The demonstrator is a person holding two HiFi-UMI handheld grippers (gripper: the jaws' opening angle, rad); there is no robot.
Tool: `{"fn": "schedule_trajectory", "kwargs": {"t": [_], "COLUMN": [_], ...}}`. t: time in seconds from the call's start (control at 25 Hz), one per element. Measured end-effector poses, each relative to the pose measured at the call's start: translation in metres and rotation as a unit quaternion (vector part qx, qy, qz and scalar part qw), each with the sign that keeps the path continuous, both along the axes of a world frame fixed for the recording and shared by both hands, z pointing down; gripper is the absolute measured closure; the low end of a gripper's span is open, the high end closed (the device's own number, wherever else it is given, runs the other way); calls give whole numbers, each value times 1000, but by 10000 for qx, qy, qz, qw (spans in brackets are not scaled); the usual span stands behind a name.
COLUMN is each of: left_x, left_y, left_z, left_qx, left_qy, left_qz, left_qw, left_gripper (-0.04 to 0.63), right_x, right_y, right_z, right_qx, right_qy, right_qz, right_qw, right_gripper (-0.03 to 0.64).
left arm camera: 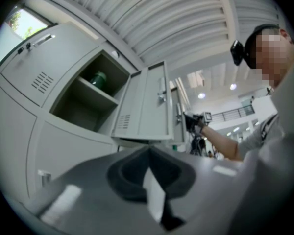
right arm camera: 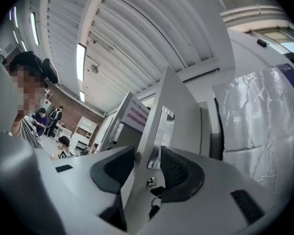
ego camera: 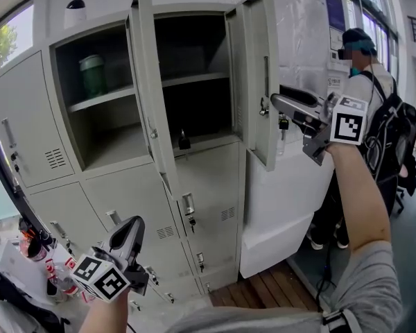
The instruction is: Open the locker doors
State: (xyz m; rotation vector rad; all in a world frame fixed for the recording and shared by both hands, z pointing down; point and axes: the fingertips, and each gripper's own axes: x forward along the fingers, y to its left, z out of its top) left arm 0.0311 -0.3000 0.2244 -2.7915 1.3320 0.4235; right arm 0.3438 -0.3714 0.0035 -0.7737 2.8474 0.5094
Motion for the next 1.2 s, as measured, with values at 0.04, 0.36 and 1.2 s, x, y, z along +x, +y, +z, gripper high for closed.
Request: {"fn": "schedule_trajectory", "kwargs": {"t": [0.04, 0.36, 1.2], "left_x": [1, 0, -13], "left_y": [-1, -3, 12], "left_z": [1, 7, 62], "left_qx": [-13, -56, -100], "left_qy": [0, 88, 101], "left_qz": [8, 44, -376], "left_qw": [10000, 9999, 9992], "left_gripper": [591, 591, 591], "right_x": [9, 62, -112], "right_y": [0, -7, 44], "right_z": [0, 1, 306], "right_qx": [1, 132, -1908], "right_qy": [-52, -233, -714], "right_qz": [102, 1080, 30], "right_qw": [9999, 9938, 9790], "right_gripper": [456, 469, 520]}}
